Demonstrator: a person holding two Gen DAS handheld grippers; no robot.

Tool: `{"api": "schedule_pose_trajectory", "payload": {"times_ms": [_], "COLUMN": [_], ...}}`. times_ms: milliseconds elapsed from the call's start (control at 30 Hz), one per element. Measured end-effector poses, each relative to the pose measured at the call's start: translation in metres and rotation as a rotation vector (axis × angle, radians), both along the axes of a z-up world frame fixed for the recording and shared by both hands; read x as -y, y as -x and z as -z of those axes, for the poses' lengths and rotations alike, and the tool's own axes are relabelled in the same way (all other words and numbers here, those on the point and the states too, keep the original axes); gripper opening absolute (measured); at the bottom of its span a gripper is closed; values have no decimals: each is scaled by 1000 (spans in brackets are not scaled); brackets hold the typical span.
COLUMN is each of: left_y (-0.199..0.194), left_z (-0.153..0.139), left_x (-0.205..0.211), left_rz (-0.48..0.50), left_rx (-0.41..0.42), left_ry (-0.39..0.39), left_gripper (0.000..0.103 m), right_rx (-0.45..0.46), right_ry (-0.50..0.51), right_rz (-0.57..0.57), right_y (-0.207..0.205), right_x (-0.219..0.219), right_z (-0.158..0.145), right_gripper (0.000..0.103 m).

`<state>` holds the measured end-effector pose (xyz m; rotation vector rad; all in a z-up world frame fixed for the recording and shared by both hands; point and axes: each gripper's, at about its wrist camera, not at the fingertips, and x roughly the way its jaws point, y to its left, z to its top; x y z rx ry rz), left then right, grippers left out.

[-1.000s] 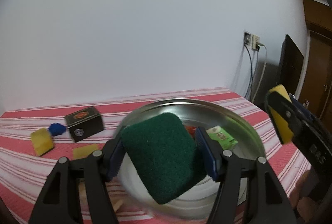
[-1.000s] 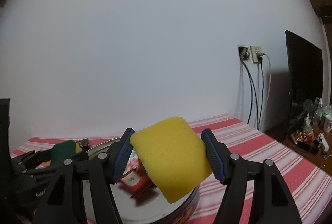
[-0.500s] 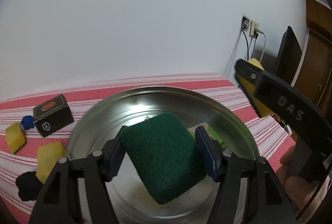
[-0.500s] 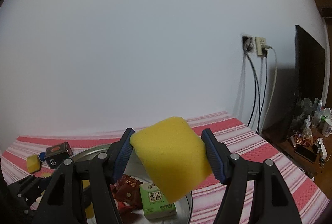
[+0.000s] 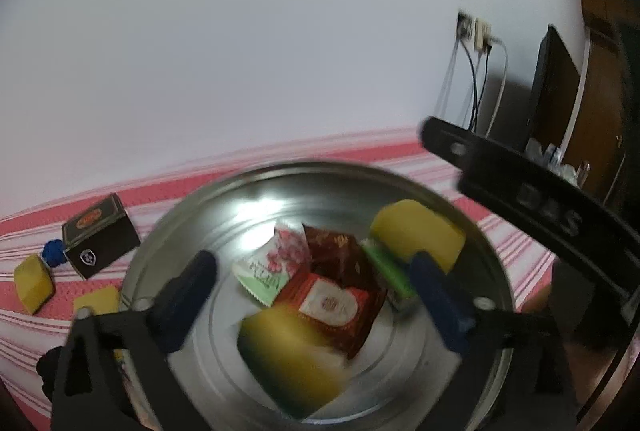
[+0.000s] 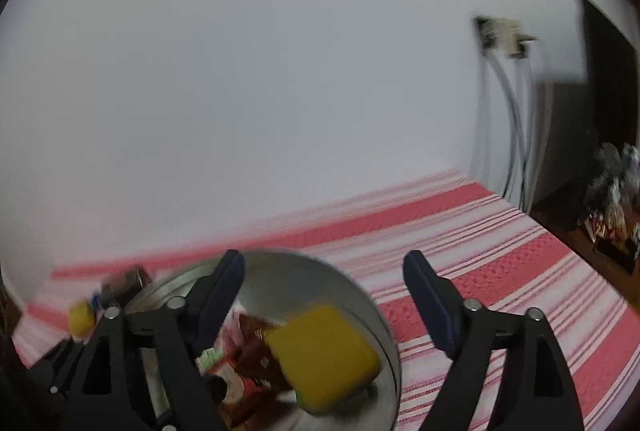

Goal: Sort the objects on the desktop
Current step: 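Open both tools to drop the sponges into the bowl, then move both tools back toward the remaining items beside the bowl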

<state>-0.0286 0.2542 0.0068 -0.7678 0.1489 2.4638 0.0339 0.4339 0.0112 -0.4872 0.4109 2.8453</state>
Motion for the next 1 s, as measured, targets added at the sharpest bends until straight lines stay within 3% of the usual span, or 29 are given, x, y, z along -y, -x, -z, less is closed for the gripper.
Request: {"api": "schedule_pose_trajectory", "payload": {"times_ms": [167,333,467,667,767,1000], "left_y": [5,2,-3,-15,-15,-3], "left_z": [-1,-2,-6,-24,-21,-5], "left_x": [3,6,15,50,64,99], "left_rz": [-13,-10,-34,-134,-182,-299], "left_rx": [25,-3,-66,-245,-289,-233], "left_ry": [-7,-17,-40,-135,-110,-94], "left_gripper": [102,102,102,102,102,102], "right_rx": [-182,-180,-250,-359,-363,-298], "right_ry": [14,16,-4,-85,-117,-156], "right_rz": [138,154,162,241,221,166], "right_y": [-42,-54,-69,-87,-89,-86], "right_x": [-2,6,14,28,36,53], "right_z": [10,12,6,-1,-2,0], "right_gripper": [96,96,97,103,103,103]}}
